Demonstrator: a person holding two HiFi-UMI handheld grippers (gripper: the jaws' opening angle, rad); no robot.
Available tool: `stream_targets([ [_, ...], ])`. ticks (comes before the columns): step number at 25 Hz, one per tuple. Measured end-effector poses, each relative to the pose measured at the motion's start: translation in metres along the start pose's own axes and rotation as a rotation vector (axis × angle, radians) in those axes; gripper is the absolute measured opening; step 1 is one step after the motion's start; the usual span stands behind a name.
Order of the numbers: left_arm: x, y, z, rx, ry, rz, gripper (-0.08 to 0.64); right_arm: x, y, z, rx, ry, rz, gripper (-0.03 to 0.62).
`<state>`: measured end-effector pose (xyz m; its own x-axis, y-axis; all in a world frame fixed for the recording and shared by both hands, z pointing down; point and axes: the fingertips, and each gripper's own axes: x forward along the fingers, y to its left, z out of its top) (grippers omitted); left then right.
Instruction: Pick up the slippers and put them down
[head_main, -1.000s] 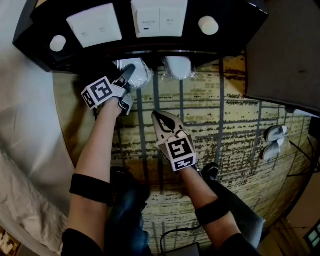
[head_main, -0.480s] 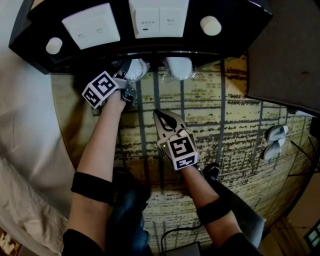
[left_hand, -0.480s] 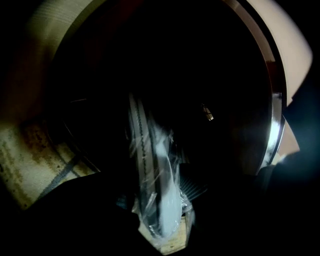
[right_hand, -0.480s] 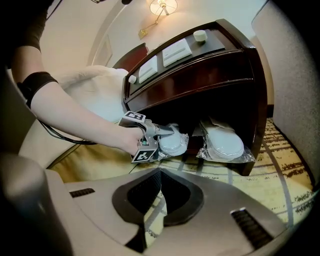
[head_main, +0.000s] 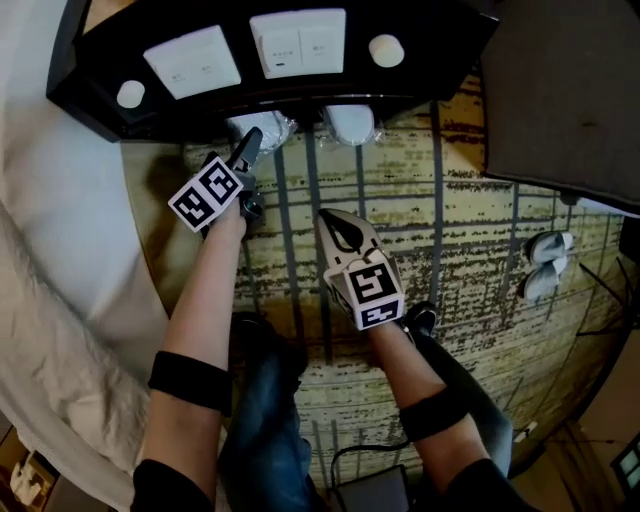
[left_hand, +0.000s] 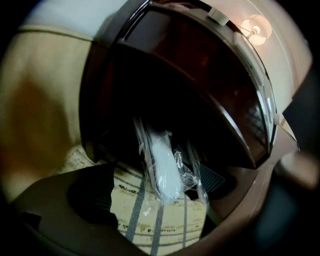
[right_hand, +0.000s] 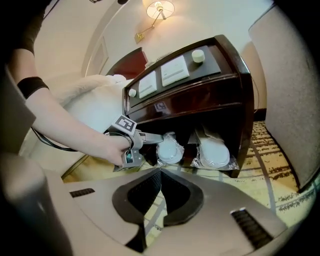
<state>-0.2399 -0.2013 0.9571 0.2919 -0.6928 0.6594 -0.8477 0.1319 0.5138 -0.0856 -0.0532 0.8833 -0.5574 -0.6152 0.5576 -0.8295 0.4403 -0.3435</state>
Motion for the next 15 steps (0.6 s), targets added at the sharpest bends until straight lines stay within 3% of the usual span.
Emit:
stream_targets([
  [2, -0.029, -0.01, -0.003, 0.043, 0.027, 0.011, 0.518, -0.021, 0.003, 0.011, -0.001, 0.012, -0.009, 0.002],
  [3, -0.046, -0.016, -0.003, 0.07, 0.037, 0.019, 0.475, -0.032, 0.006, 0.018, -0.005, 0.019, -0.01, 0.002],
  [10, -0.195, -0.099, 0.023, 0.246, 0.046, -0.024, 0.005, -0.126, 0.03, 0.106, -0.061, 0.057, -0.006, 0.002],
  [15, -0.324, -0.175, 0.061, 0.311, 0.016, -0.068, 0.005, -0.218, 0.059, 0.189, -0.08, 0.06, -0.009, 0.002],
])
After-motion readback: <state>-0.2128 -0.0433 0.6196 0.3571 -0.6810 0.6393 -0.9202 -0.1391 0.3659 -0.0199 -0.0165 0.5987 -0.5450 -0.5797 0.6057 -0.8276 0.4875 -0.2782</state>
